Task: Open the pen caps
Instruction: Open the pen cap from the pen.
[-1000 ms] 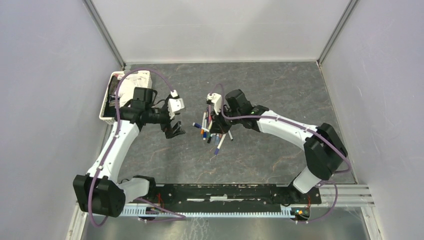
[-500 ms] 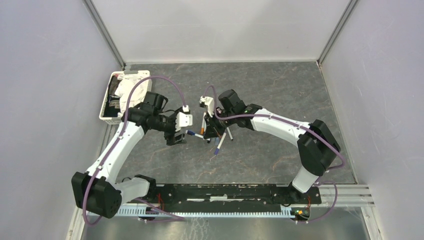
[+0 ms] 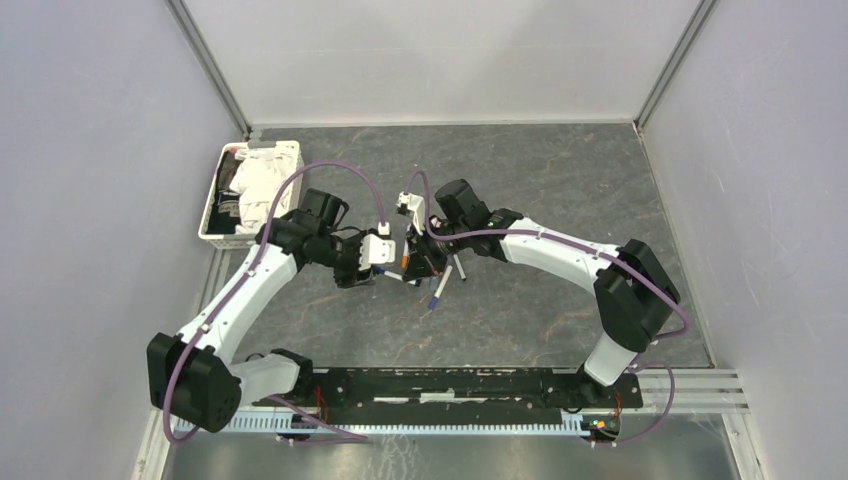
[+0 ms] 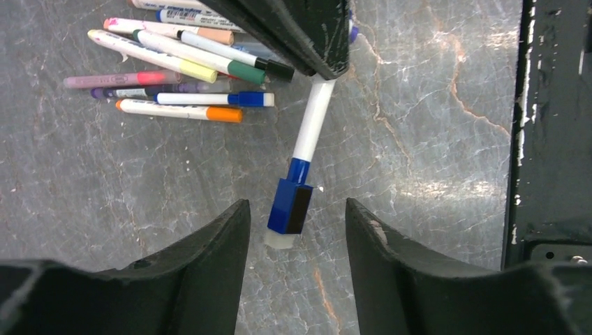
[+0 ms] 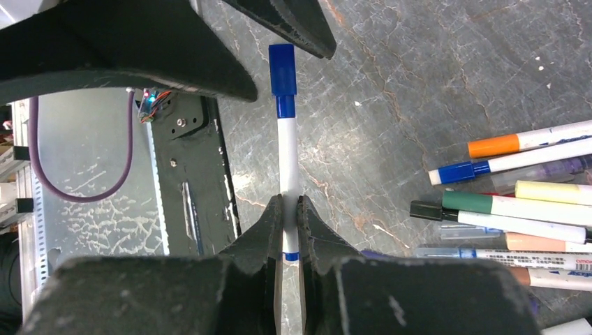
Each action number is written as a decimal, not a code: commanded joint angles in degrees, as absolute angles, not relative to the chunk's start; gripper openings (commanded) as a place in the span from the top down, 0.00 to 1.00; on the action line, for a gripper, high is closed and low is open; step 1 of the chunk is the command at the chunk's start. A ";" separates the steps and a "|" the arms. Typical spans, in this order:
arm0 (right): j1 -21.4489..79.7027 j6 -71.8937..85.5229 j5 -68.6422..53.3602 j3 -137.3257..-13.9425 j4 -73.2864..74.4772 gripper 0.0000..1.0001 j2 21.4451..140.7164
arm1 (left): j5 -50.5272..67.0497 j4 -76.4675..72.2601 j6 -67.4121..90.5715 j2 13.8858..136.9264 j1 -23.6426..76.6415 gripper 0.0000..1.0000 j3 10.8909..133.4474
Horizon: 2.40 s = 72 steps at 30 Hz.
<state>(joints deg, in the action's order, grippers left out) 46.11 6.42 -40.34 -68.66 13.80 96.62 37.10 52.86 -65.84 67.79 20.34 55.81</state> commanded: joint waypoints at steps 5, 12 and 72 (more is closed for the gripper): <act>46.45 7.77 -43.24 -69.11 9.55 1.00 96.59 | 34.38 50.45 -67.78 67.73 21.12 0.77 55.51; 47.06 14.00 -44.71 -64.07 0.64 0.37 95.65 | 36.22 50.58 -64.18 65.95 21.34 0.98 55.59; 29.60 9.72 2.56 -47.82 6.61 1.00 80.86 | 24.48 30.90 -47.78 77.05 8.88 0.98 50.10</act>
